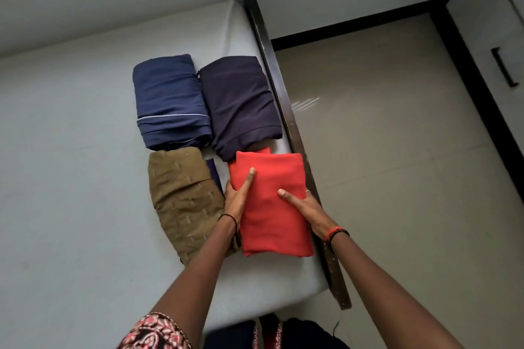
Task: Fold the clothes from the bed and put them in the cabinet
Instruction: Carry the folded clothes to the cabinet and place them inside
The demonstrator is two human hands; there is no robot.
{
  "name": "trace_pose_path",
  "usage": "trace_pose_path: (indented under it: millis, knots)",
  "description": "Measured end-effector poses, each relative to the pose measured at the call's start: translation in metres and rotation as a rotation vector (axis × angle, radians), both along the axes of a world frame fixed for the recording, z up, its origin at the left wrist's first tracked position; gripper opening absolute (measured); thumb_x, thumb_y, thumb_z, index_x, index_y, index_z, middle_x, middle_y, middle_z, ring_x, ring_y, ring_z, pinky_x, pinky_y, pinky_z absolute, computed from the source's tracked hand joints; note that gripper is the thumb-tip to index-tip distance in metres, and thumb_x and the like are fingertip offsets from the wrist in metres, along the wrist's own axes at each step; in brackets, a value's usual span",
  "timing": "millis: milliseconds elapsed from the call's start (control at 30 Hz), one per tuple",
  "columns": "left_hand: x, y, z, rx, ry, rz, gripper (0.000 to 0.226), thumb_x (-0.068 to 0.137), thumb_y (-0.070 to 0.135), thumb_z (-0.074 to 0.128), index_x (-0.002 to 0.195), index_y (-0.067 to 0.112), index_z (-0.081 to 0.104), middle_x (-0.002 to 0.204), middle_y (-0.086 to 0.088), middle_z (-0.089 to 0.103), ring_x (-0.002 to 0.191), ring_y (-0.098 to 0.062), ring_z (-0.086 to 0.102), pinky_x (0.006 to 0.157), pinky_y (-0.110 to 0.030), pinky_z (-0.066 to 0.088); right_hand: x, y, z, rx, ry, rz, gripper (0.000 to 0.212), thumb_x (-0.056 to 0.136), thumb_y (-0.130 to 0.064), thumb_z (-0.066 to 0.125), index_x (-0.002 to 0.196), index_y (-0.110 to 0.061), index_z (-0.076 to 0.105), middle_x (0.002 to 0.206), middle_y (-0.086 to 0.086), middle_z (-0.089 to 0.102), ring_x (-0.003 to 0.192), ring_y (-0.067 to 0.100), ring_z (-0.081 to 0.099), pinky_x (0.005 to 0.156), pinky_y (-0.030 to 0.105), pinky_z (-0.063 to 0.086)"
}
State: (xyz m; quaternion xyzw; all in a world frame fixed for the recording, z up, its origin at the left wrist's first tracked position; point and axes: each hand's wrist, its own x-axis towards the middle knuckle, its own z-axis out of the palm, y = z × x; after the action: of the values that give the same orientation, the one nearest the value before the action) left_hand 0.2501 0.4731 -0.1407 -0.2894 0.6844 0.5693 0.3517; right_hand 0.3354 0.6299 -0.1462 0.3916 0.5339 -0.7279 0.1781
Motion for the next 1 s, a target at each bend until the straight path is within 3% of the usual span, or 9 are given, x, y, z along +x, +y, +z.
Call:
trace_pose_path:
  millis: [133,333,467,533,633,733,833,933,1000]
  knots:
    - [-0.001,0.000,0.004,0.113,-0.111,0.131,0.090,0.049,0.089,0.051,0.110,0.024,0.066,0.111,-0.001,0.069,0.099,-0.016,0.066,0.091,-0.033,0.050,0.002,0.002,0.001,-0.039,-0.026,-0.038,0.051,0.066,-0.038,0.080,0.109,-0.015,0.066,0.107,0.004,0.072,0.098,0.017,0.068,0.086,0.033,0.055]
    - [-0.001,0.005,0.008,0.078,-0.176,0.141,0.080,0.067,0.082,0.049,0.118,0.022,0.061,0.116,-0.002,0.065,0.103,-0.018,0.062,0.094,-0.037,0.048,0.010,0.012,0.003,-0.199,-0.074,-0.101,0.056,0.061,-0.038,0.082,0.110,-0.014,0.066,0.106,0.005,0.072,0.097,0.021,0.069,0.078,0.031,0.056]
    - [0.008,0.009,0.033,0.181,-0.263,0.094,0.076,0.072,0.080,0.045,0.114,0.021,0.065,0.111,-0.010,0.069,0.102,-0.025,0.064,0.096,-0.041,0.048,0.021,0.014,0.016,-0.241,-0.067,-0.097,0.077,0.043,-0.046,0.090,0.109,-0.015,0.066,0.107,0.005,0.072,0.098,0.020,0.069,0.073,0.028,0.057]
    - [0.014,0.007,0.046,0.222,-0.280,0.071,0.078,0.065,0.082,0.049,0.110,0.019,0.065,0.108,-0.009,0.069,0.100,-0.023,0.064,0.093,-0.039,0.049,0.027,0.015,0.027,-0.254,-0.081,-0.111,0.069,0.053,-0.042,0.088,0.111,-0.013,0.065,0.106,0.006,0.072,0.097,0.020,0.069,0.072,0.027,0.056]
    - [0.022,0.010,0.072,0.206,-0.309,0.044,0.099,0.038,0.084,0.068,0.109,0.015,0.063,0.107,-0.010,0.069,0.099,-0.026,0.065,0.093,-0.042,0.050,0.032,0.020,0.049,-0.251,-0.083,-0.154,0.068,0.060,-0.041,0.086,0.117,-0.013,0.063,0.108,0.007,0.072,0.099,0.023,0.068,0.078,0.032,0.056]
    - [0.030,0.018,0.104,0.313,-0.250,-0.049,0.075,0.063,0.068,0.071,0.119,0.020,0.059,0.114,-0.010,0.069,0.106,-0.027,0.065,0.101,-0.044,0.045,0.034,0.026,0.080,-0.231,-0.080,-0.184,0.065,0.059,-0.043,0.085,0.114,-0.013,0.065,0.104,0.008,0.073,0.097,0.024,0.069,0.082,0.036,0.056]
    - [0.038,0.028,0.142,0.357,-0.078,-0.101,0.056,0.072,0.042,0.074,0.121,0.025,0.053,0.110,-0.003,0.071,0.102,-0.023,0.067,0.092,-0.042,0.051,0.035,0.031,0.113,-0.242,-0.060,-0.189,0.070,0.055,-0.045,0.086,0.114,-0.012,0.066,0.107,0.012,0.071,0.100,0.028,0.068,0.093,0.045,0.052]
    - [0.039,0.032,0.176,0.283,0.021,-0.158,0.091,0.043,0.047,0.091,0.120,0.022,0.049,0.112,-0.007,0.068,0.100,-0.025,0.067,0.082,-0.038,0.055,0.034,0.034,0.153,-0.230,-0.012,-0.196,0.076,0.051,-0.044,0.086,0.116,-0.011,0.065,0.108,0.013,0.071,0.101,0.029,0.068,0.093,0.045,0.052]
    - [0.036,0.030,0.192,0.234,0.054,-0.206,0.110,0.028,0.052,0.091,0.124,0.016,0.048,0.114,-0.009,0.066,0.100,-0.025,0.066,0.082,-0.037,0.056,0.037,0.032,0.182,-0.217,0.012,-0.226,0.076,0.050,-0.042,0.085,0.115,-0.010,0.066,0.108,0.014,0.071,0.100,0.030,0.068,0.090,0.044,0.053]
